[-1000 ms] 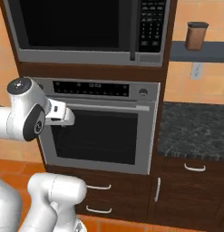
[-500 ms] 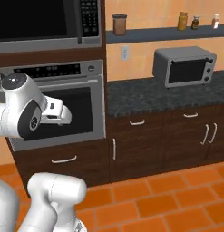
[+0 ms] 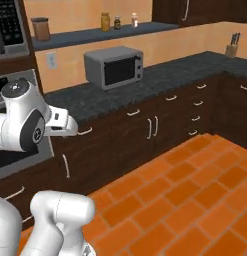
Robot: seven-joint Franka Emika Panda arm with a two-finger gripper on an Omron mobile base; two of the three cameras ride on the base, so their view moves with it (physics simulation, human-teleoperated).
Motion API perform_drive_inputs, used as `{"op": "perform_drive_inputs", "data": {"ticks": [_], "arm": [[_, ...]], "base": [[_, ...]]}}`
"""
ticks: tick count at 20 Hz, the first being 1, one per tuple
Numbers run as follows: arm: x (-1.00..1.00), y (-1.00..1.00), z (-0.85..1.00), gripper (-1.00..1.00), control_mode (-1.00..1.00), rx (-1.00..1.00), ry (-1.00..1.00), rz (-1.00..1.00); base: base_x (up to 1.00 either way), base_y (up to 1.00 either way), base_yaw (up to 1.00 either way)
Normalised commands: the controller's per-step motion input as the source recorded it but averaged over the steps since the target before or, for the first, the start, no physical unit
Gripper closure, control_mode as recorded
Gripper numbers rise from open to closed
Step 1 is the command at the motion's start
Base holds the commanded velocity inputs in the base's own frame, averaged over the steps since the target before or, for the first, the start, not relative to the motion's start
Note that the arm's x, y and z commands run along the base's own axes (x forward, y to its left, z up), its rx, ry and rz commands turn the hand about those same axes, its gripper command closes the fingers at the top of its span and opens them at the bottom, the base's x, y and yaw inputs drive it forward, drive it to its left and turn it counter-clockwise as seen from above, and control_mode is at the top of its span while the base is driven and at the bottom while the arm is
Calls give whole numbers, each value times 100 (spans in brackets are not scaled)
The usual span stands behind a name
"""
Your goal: Navigate to the sink.
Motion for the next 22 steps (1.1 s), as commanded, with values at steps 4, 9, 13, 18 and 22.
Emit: {"op": "perform_drive_inputs", "data": {"ticks": [4, 9, 13, 18, 22], "arm": [[0, 0, 0, -100, 100, 0, 0, 0], [0, 0, 0, -100, 100, 0, 0, 0], [0, 0, 0, -100, 100, 0, 0, 0], [0, 0, 0, -100, 100, 0, 0, 0], [0, 0, 0, -100, 100, 0, 0, 0]], "base": [[0, 14, -87], [6, 28, -82], [44, 51, -73], [84, 58, -59], [99, 57, -51]]}}
